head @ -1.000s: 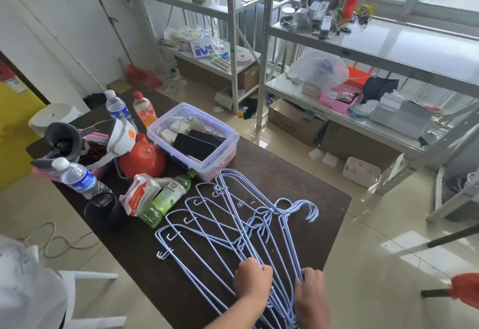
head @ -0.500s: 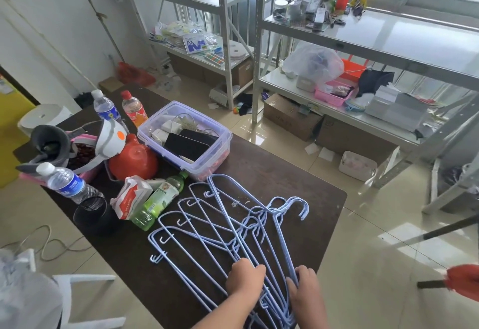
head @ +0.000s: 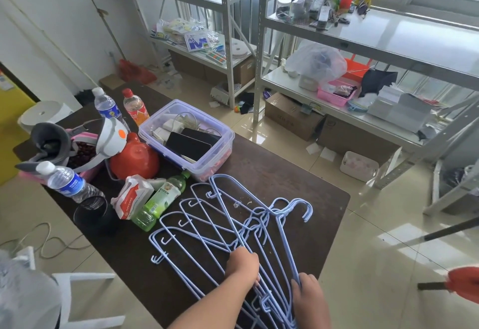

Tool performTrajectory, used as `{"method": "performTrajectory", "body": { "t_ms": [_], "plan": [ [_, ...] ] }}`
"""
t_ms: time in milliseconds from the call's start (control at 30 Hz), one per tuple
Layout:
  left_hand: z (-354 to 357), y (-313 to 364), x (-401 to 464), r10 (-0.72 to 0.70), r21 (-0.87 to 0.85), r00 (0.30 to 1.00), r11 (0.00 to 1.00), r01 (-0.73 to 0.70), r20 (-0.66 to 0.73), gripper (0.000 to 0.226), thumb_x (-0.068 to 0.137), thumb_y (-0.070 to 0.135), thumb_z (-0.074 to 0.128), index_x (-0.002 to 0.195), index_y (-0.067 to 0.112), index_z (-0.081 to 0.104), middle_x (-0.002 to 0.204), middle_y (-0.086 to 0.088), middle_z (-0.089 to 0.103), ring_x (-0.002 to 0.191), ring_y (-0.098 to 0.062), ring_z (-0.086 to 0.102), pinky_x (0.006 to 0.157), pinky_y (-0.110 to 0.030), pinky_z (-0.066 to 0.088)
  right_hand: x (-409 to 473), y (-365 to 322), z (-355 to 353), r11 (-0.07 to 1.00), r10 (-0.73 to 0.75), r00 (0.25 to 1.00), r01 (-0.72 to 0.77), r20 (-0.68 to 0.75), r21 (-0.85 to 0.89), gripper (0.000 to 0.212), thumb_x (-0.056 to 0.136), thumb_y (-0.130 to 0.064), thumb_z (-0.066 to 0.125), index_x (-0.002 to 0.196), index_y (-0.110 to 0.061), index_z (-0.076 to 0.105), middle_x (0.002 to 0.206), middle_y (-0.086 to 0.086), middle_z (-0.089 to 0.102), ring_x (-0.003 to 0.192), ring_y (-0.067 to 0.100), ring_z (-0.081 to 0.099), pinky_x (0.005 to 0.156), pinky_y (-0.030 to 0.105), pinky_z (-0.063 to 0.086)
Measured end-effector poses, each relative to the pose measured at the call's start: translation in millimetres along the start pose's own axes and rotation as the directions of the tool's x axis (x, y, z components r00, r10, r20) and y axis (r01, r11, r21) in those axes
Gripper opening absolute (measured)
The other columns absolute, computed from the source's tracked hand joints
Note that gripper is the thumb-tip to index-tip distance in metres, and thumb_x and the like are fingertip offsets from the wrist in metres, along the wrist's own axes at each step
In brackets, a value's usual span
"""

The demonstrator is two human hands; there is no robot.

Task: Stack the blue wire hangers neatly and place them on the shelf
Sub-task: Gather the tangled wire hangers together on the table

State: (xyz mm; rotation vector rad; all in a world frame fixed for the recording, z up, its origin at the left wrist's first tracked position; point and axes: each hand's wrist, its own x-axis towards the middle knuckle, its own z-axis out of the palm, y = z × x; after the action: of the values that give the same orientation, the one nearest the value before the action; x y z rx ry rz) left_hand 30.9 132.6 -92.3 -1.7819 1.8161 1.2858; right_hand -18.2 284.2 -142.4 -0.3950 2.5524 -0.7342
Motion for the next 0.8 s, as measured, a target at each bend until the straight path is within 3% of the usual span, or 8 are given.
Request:
{"method": "performTrajectory", "body": {
  "t_ms": [133, 233, 333, 433, 567, 700, 800],
  "plan": [
    [3, -2, -2, 0.045, 0.005, 0.999, 0.999, -0.045, -0.03, 0.021, 0.089, 0.019, 0.039, 0.084, 0.01, 0.057, 0.072, -0.01, 0.07, 0.04, -0.019, 0.062, 0.043, -0.025, 0.054, -3, 2, 3, 0.999, -0.031, 0.998, 0.031, -0.058, 0.006, 0.049, 0.086, -0.007, 0.06, 0.056, -0.028, 0.027, 0.063, -0.007, 0.03, 0.062, 0.021, 0.037, 0.061, 0.031, 0.031],
    [5, -7, -4, 0.049, 0.008, 0.999, 0.999, -0.049, -0.01, 0.019, 0.087, 0.024, 0.041, 0.081, 0.013, 0.055, 0.081, -0.008, 0.072, 0.058, -0.023, 0.07, 0.058, -0.029, 0.059, -5, 10, 2, 0.996, -0.086, 0.988, 0.085, -0.125, -0.018, 0.037, 0.075, 0.001, 0.072, 0.057, -0.016, 0.044, 0.056, -0.011, 0.025, 0.056, 0.017, 0.036, 0.053, 0.024, 0.023],
    [6, -11, -2, 0.063, -0.026, 0.998, 0.998, -0.063, -0.007, 0.02, 0.082, 0.026, 0.047, 0.082, 0.01, 0.059, 0.089, -0.006, 0.071, 0.076, -0.025, 0.066, 0.071, -0.029, 0.052, -7, 16, 5, 0.993, -0.119, 0.981, 0.119, -0.153, -0.01, 0.045, 0.065, 0.006, 0.077, 0.07, -0.018, 0.04, 0.053, -0.013, 0.021, 0.07, 0.022, 0.04, 0.055, 0.026, 0.023],
    [11, -14, 6, 0.036, -0.218, 0.999, 0.975, -0.037, -0.012, 0.014, 0.072, 0.019, 0.047, 0.077, 0.01, 0.057, 0.071, -0.005, 0.072, 0.06, -0.021, 0.071, 0.069, -0.036, 0.06, -9, 19, 5, 0.989, -0.146, 0.971, 0.147, -0.188, -0.01, 0.046, 0.066, 0.007, 0.076, 0.072, -0.018, 0.038, 0.054, -0.012, 0.024, 0.068, 0.02, 0.041, 0.054, 0.022, 0.025],
    [7, -15, 4, 0.043, -0.372, 0.998, 0.927, -0.057, -0.047, 0.01, 0.074, 0.018, 0.048, 0.076, 0.011, 0.055, 0.062, -0.007, 0.071, 0.047, -0.023, 0.069, 0.065, -0.041, 0.061, -11, 22, 4, 0.983, -0.181, 0.958, 0.178, -0.221, -0.032, 0.028, 0.067, 0.008, 0.075, 0.061, -0.01, 0.055, 0.059, -0.008, 0.034, 0.067, 0.019, 0.042, 0.053, 0.021, 0.026],
    [-9, -17, -8, 0.046, -0.375, 0.997, 0.925, -0.064, -0.056, 0.012, 0.087, 0.017, 0.047, 0.08, 0.008, 0.053, 0.058, -0.011, 0.07, 0.047, -0.024, 0.068, 0.06, -0.04, 0.061, -15, 21, 9, 0.981, -0.19, 0.956, 0.191, -0.222, -0.018, 0.023, 0.066, 0.01, 0.075, 0.061, -0.007, 0.059, 0.06, -0.006, 0.037, 0.065, 0.016, 0.044, 0.056, 0.024, 0.032],
    [-19, -23, -7, 0.051, -0.238, 0.996, 0.969, -0.069, -0.079, 0.015, 0.087, 0.019, 0.048, 0.084, 0.006, 0.056, 0.066, -0.006, 0.069, 0.059, -0.019, 0.067, 0.06, -0.026, 0.054, -16, 20, 12, 0.977, -0.214, 0.959, 0.214, -0.184, -0.021, 0.035, 0.061, 0.01, 0.079, 0.061, -0.016, 0.055, 0.059, -0.008, 0.036, 0.061, 0.014, 0.045, 0.054, 0.024, 0.034]
  ]
}}
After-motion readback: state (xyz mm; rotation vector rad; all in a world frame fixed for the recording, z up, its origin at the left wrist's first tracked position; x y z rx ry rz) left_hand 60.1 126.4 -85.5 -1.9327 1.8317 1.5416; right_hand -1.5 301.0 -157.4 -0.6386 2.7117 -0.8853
